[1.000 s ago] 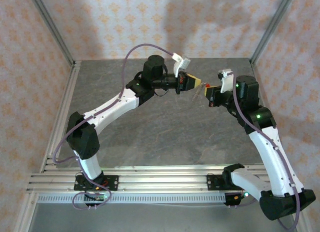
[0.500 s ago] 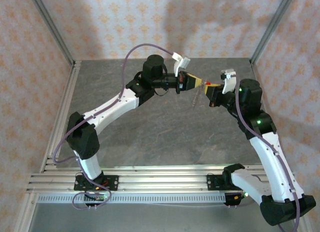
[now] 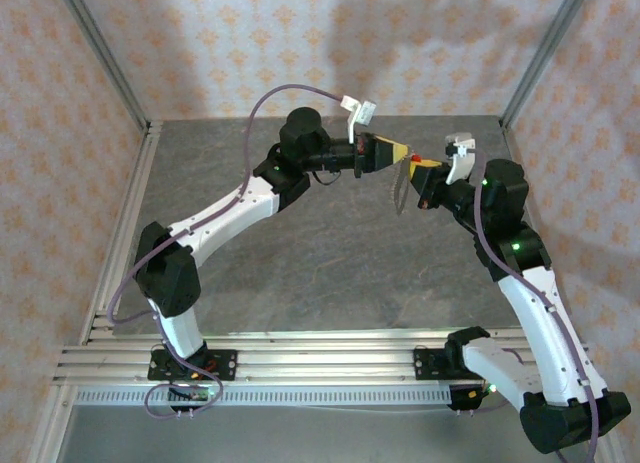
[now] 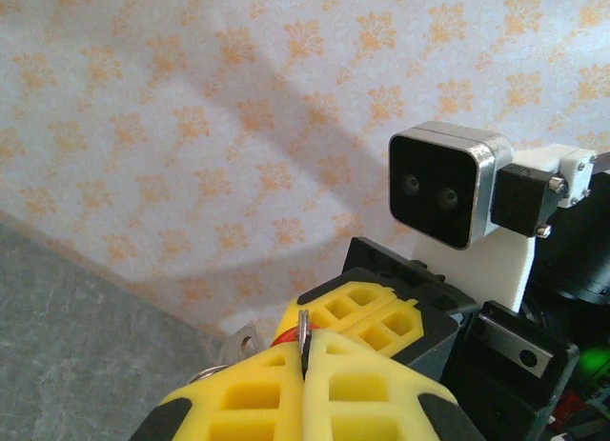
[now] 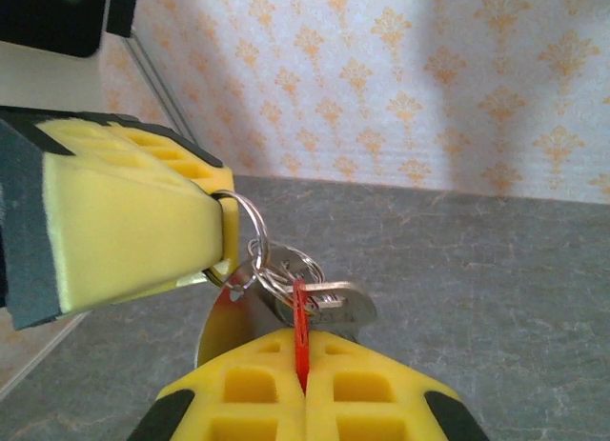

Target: Put the keys on the keyring

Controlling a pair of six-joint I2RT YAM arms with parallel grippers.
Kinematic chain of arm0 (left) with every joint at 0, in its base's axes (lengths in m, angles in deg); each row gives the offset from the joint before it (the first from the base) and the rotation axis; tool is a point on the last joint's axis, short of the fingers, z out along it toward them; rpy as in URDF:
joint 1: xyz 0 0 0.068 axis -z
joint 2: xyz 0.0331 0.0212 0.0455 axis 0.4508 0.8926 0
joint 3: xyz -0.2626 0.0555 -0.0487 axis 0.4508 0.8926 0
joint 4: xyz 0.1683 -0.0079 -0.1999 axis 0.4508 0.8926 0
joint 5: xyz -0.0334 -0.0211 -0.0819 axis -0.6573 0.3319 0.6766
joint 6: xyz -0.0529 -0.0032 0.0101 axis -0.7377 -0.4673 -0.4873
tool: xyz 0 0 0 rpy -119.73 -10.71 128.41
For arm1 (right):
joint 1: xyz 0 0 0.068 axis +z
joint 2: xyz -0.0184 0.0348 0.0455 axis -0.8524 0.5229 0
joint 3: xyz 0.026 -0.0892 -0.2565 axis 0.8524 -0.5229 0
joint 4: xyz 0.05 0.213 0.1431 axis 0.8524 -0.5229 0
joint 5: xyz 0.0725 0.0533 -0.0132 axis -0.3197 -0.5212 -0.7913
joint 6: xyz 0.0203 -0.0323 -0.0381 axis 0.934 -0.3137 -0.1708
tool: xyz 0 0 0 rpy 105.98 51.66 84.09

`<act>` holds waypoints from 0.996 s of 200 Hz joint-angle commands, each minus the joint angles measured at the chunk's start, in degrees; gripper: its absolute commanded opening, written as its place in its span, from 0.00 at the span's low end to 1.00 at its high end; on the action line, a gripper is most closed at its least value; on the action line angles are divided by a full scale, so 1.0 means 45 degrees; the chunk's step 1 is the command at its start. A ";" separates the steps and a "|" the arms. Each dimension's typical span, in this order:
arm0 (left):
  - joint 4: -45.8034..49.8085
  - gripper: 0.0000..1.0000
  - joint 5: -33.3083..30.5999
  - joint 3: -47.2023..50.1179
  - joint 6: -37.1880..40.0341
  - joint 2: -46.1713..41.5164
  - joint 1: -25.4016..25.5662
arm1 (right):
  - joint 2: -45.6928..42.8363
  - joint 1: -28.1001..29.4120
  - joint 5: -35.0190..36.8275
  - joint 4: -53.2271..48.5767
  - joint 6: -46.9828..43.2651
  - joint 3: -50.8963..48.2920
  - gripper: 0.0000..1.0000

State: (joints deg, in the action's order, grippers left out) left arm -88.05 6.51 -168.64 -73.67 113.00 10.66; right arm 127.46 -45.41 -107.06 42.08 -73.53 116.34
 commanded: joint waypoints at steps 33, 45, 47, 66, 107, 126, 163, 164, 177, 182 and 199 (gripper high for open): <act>-0.1437 0.00 0.0221 -0.0007 -0.0827 0.0374 0.0037 | -0.0250 -0.0094 0.0031 0.1266 0.0382 -0.0136 0.00; -0.1563 0.00 0.0204 0.0016 -0.0915 0.0413 0.0037 | -0.0303 -0.0119 0.0066 0.1416 0.0490 -0.0174 0.00; -0.1573 0.00 0.0204 0.0016 -0.0927 0.0415 0.0037 | -0.0307 -0.0112 0.0069 0.1446 0.0498 -0.0175 0.00; -0.1626 0.00 0.0136 0.0036 -0.0990 0.0489 0.0037 | -0.0453 -0.0164 0.0090 0.1754 0.0689 -0.0260 0.00; -0.1791 0.00 0.0089 0.0017 -0.1152 0.0699 0.0039 | -0.0889 -0.0316 0.0149 0.2566 0.1292 -0.0527 0.00; -0.1805 0.00 0.0072 0.0029 -0.1133 0.0721 0.0043 | -0.0936 -0.0324 0.0132 0.2617 0.1346 -0.0507 0.00; -0.1535 0.00 0.0009 0.0016 -0.0861 0.0563 0.0037 | -0.0914 -0.0397 0.0245 0.2409 0.1271 -0.0643 0.00; -0.1536 0.00 0.0009 0.0016 -0.0860 0.0558 0.0037 | -0.0914 -0.0400 0.0246 0.2405 0.1277 -0.0663 0.00; -0.1431 0.00 -0.0194 0.0106 -0.0772 0.0425 -0.0001 | -0.0952 -0.0480 0.0266 0.2306 0.1258 -0.0749 0.00; -0.1426 0.00 -0.0289 0.0175 -0.0716 0.0352 -0.0018 | -0.0972 -0.0536 0.0250 0.2232 0.1262 -0.0787 0.00; -0.1421 0.00 -0.0420 0.0304 -0.0664 0.0166 -0.0116 | -0.1084 -0.0655 0.0226 0.2098 0.1248 -0.0938 0.00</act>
State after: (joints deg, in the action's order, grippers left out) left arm -93.88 6.25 -168.38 -77.71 115.69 10.97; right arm 124.36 -47.36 -106.34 48.55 -68.27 112.82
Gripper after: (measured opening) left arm 0.043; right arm 0.043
